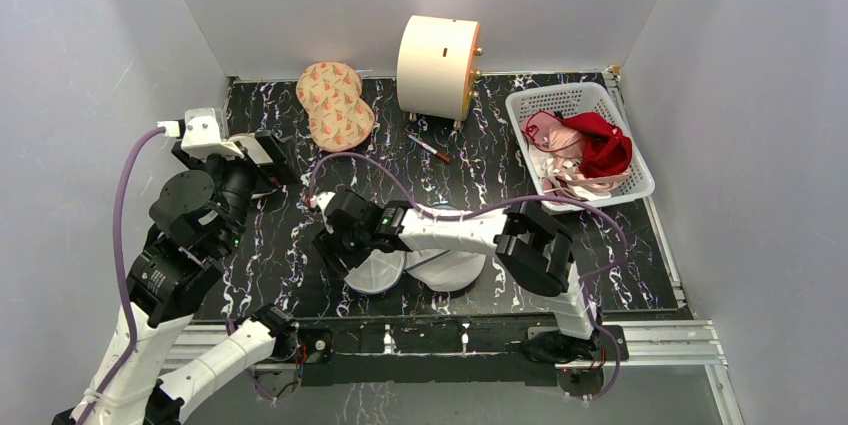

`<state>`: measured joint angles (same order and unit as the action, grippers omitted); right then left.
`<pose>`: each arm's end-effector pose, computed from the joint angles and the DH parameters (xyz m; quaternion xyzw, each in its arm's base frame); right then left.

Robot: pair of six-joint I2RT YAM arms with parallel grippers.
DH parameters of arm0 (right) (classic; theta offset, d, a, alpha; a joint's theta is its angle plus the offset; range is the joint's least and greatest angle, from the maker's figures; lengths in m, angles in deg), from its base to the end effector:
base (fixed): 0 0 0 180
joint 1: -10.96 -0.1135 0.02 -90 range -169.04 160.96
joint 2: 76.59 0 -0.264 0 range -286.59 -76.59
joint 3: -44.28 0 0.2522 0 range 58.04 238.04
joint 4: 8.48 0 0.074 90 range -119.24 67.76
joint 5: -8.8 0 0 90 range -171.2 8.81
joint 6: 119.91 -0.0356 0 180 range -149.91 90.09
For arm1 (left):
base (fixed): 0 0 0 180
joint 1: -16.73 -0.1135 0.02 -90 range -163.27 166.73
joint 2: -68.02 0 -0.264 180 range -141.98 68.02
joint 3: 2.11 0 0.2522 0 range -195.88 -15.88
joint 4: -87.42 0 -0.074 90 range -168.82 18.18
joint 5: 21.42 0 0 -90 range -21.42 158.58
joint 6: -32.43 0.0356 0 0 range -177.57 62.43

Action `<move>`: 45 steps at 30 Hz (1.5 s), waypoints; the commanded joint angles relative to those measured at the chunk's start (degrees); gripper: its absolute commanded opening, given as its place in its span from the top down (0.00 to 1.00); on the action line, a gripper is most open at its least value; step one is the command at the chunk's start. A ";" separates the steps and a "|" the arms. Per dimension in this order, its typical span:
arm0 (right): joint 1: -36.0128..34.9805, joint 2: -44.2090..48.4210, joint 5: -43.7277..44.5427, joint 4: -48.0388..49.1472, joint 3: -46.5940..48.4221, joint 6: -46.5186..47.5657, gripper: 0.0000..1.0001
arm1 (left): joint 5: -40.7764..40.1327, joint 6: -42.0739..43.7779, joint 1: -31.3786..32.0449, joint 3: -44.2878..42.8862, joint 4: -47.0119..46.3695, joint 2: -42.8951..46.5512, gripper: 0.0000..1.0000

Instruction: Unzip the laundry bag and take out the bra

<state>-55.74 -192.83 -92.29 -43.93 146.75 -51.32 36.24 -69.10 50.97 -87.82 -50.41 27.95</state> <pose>0.1728 0.4186 0.2078 -0.3903 0.8481 0.3062 0.1862 0.0919 -0.0395 0.4701 -0.0692 0.6853 -0.0961 0.7186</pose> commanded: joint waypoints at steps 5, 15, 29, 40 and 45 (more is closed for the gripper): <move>-4.57 -5.36 8.88 -9.07 10.42 3.20 0.56 | -1.41 -0.74 -0.08 1.95 1.10 1.34 0.02; -10.43 -14.31 29.24 -20.63 21.70 8.78 0.59 | -0.95 -0.67 -0.14 2.37 0.34 1.32 0.02; -10.65 -13.94 33.08 -17.79 18.29 6.58 0.62 | 0.05 -1.95 -0.14 2.95 0.69 1.06 0.02; -10.25 -7.91 30.79 -11.15 11.97 3.37 0.95 | 0.61 -2.43 -0.14 2.82 1.00 0.70 0.02; -8.29 0.77 27.86 -3.34 6.31 2.43 1.00 | 0.78 -2.56 -0.09 2.37 0.99 0.53 0.02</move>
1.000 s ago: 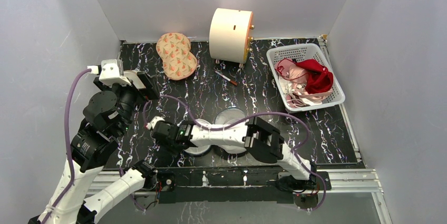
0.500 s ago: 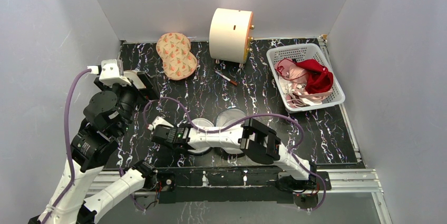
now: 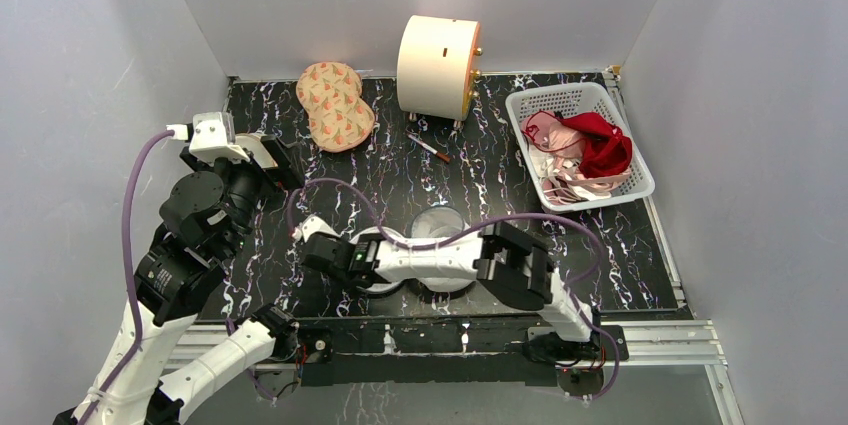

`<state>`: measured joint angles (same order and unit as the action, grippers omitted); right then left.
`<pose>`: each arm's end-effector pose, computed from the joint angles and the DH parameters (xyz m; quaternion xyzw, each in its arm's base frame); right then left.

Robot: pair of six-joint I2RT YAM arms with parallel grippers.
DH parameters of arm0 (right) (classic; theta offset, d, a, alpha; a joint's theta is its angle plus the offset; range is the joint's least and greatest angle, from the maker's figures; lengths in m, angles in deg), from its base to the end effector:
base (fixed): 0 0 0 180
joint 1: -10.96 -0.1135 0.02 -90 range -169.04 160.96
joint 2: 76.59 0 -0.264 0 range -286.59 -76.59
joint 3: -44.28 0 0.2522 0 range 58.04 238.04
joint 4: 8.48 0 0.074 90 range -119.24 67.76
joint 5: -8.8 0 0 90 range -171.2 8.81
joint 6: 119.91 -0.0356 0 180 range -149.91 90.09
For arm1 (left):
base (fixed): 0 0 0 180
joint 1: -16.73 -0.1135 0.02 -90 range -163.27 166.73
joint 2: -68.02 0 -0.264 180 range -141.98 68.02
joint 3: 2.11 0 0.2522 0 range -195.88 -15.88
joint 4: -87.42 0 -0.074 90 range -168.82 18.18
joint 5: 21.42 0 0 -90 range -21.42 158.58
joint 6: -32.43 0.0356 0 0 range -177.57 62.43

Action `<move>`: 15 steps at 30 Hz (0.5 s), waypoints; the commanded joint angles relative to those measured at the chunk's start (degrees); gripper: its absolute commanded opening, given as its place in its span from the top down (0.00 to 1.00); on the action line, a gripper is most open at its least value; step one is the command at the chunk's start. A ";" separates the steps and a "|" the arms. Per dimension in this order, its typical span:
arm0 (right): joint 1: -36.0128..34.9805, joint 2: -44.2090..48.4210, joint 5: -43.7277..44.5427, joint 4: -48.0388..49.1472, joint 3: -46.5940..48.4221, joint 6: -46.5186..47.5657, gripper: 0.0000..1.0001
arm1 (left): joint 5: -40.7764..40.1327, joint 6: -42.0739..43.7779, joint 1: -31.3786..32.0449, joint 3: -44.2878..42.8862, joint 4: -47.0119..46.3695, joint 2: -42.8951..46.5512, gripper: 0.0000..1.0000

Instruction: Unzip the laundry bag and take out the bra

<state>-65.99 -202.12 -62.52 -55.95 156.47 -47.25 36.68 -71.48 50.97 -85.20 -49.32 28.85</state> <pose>0.1175 0.4566 0.1761 -0.4391 0.8489 0.0755 0.2842 0.0943 -0.0414 0.4564 -0.0731 0.6998 -0.1026 0.7031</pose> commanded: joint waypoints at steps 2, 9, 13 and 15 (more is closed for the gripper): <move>3.34 15.28 -4.40 14.32 -8.27 -2.25 1.00 | 0.18 -0.11 -0.10 -0.29 -0.02 -0.46 0.02; 10.87 35.48 -16.34 38.19 -29.14 -8.71 1.00 | 0.60 -0.11 -0.14 0.67 -0.64 -0.86 0.02; 14.31 43.49 -19.03 48.80 -38.06 -12.85 1.00 | 1.49 -0.78 -0.14 1.15 -0.84 -1.41 0.02; 14.85 46.54 -17.97 50.85 -40.93 -14.04 1.00 | 1.81 -1.21 -0.13 1.56 -0.84 -1.43 0.02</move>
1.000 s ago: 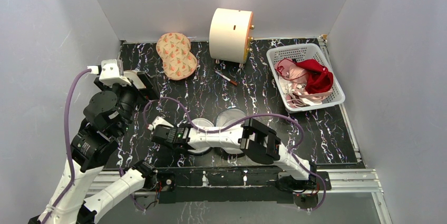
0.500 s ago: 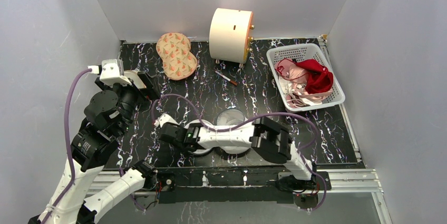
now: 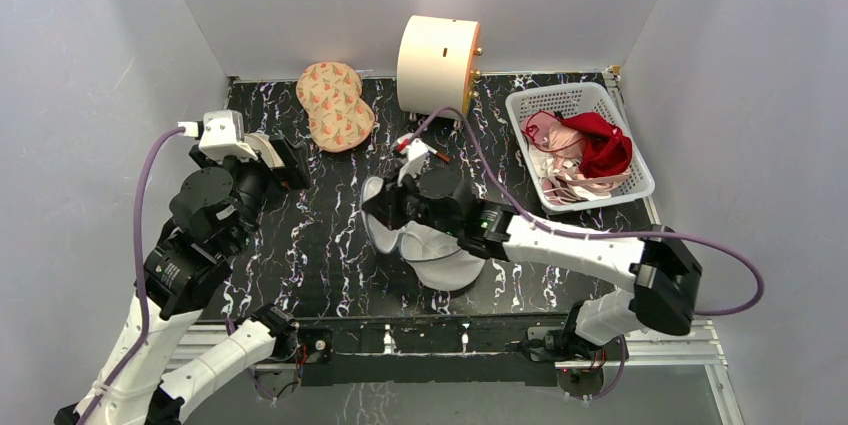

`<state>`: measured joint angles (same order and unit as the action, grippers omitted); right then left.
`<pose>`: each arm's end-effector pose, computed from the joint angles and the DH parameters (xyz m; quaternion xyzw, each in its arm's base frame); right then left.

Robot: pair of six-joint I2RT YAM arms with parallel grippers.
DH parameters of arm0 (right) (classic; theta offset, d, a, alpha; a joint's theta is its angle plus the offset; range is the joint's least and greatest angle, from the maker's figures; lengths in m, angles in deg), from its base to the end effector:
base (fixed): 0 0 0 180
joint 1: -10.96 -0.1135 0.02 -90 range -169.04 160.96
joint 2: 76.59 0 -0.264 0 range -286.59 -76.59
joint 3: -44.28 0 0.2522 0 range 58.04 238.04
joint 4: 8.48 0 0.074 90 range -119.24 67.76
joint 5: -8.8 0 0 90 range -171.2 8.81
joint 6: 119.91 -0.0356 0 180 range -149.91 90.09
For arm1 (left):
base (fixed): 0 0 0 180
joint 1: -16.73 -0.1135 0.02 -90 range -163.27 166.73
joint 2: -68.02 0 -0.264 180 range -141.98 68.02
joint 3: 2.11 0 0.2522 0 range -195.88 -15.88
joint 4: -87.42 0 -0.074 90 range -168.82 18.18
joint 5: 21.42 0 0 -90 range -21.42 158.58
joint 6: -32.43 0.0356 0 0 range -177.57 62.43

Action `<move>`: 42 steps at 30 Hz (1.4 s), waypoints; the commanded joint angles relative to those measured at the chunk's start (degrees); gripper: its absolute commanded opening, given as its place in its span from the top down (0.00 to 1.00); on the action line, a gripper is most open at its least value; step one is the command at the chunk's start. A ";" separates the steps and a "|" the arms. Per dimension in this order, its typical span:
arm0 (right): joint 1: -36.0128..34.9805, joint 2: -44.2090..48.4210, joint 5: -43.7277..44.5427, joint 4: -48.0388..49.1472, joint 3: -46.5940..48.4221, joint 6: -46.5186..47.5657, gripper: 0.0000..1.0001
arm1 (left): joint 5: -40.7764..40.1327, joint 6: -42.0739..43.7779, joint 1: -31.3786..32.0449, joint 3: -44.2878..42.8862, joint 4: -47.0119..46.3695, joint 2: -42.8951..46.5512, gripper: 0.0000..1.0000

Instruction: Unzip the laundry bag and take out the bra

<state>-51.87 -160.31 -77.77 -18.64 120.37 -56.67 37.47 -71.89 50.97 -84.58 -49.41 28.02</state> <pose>0.1596 0.3063 0.3090 -0.2333 0.7734 0.3978 0.4350 0.0999 -0.0457 0.4522 -0.0671 0.7076 -0.1045 0.6956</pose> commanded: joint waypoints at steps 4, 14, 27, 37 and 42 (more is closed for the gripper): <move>2.30 9.03 -2.95 18.63 -9.72 -5.23 1.00 | 1.61 -1.35 -0.07 1.81 -1.21 -0.74 0.02; 17.29 3.86 -15.73 18.14 0.16 -0.29 1.00 | 4.56 -3.25 -0.11 2.00 -1.76 -2.31 0.02; 23.79 -7.48 -36.51 19.24 10.91 -4.01 1.00 | 4.18 -3.57 -0.09 2.45 -1.67 -2.77 0.02; 23.74 -2.37 -36.82 15.84 0.93 -11.46 1.00 | 4.60 -3.68 -0.08 3.90 -2.66 -3.39 0.02; 24.79 3.01 -26.90 7.54 -3.31 -11.31 1.00 | 5.38 -3.87 -0.11 4.20 -3.39 -4.30 0.02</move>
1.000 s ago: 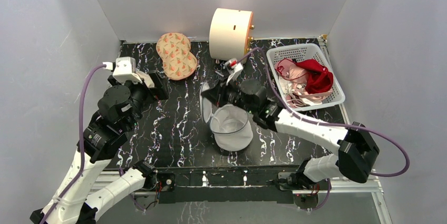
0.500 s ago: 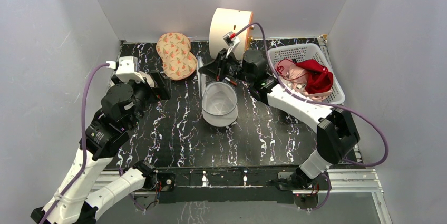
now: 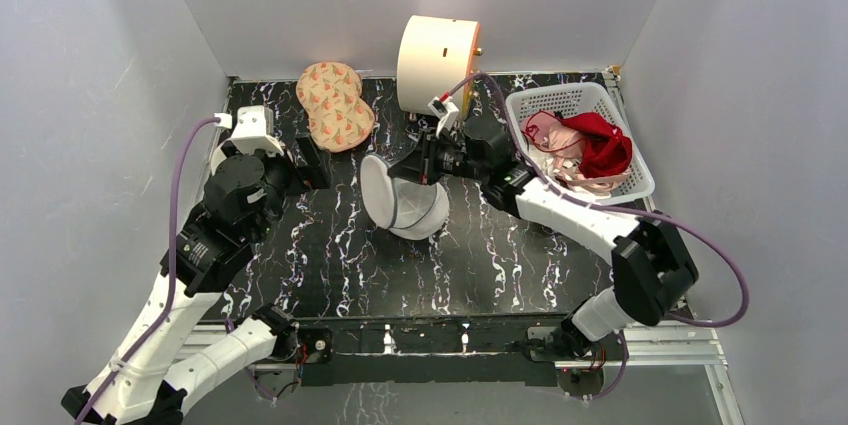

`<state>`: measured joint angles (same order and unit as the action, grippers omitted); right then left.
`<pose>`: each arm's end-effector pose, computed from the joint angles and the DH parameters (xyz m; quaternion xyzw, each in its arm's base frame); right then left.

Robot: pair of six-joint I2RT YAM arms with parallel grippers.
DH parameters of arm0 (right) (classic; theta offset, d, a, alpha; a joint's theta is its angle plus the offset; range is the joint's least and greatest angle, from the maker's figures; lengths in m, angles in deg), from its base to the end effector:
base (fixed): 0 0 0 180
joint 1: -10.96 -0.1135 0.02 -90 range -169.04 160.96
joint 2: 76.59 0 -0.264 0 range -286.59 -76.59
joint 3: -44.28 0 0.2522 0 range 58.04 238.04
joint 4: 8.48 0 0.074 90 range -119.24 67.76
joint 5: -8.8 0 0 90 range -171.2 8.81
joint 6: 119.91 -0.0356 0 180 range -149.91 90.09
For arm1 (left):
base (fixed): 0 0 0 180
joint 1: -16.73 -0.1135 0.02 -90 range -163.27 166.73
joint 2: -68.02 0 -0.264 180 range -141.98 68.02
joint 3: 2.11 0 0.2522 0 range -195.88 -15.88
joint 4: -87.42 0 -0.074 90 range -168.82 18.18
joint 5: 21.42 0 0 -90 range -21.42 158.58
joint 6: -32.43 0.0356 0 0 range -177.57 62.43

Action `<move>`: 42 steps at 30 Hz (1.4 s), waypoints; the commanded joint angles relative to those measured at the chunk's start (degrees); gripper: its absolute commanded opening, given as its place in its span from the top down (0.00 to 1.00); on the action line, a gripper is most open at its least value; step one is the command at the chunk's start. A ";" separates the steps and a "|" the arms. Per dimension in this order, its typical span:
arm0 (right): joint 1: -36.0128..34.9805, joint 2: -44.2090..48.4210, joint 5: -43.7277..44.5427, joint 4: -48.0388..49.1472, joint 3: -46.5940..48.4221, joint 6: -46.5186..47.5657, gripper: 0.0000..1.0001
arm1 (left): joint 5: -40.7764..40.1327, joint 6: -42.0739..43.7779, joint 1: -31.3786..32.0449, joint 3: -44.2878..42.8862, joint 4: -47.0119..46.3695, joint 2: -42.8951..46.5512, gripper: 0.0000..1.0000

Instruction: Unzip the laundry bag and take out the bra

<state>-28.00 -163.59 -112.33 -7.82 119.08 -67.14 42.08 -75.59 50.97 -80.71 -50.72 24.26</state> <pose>0.2645 0.2376 0.3029 -0.1809 0.7436 0.5395 0.3512 0.1258 -0.0664 0.4272 -0.0475 0.7433 -0.1299 0.6546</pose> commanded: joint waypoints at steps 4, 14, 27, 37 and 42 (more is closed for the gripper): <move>3.96 9.59 10.96 -4.33 -7.11 -3.79 1.00 | 1.10 -0.39 -0.09 0.15 -2.13 -0.94 0.02; 9.18 12.90 17.01 -8.36 -14.88 -1.27 1.00 | 1.37 -0.87 -0.12 0.15 -1.47 -1.23 0.02; 9.70 3.95 18.33 -6.29 -18.90 3.40 1.00 | 3.25 -2.03 -0.14 0.58 -1.90 -2.34 0.01; 9.78 -5.28 16.60 -5.29 -12.62 6.21 1.00 | 7.26 -4.52 -0.11 1.32 -1.40 -4.90 0.02; 10.44 1.55 20.34 -12.30 -10.51 9.90 0.58 | 9.42 -4.83 -0.13 1.91 -1.85 -7.11 0.02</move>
<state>-18.54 -168.02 -94.65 -17.66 105.11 -60.46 49.66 -79.96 50.97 -79.45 -51.79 17.63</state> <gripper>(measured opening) 0.292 0.983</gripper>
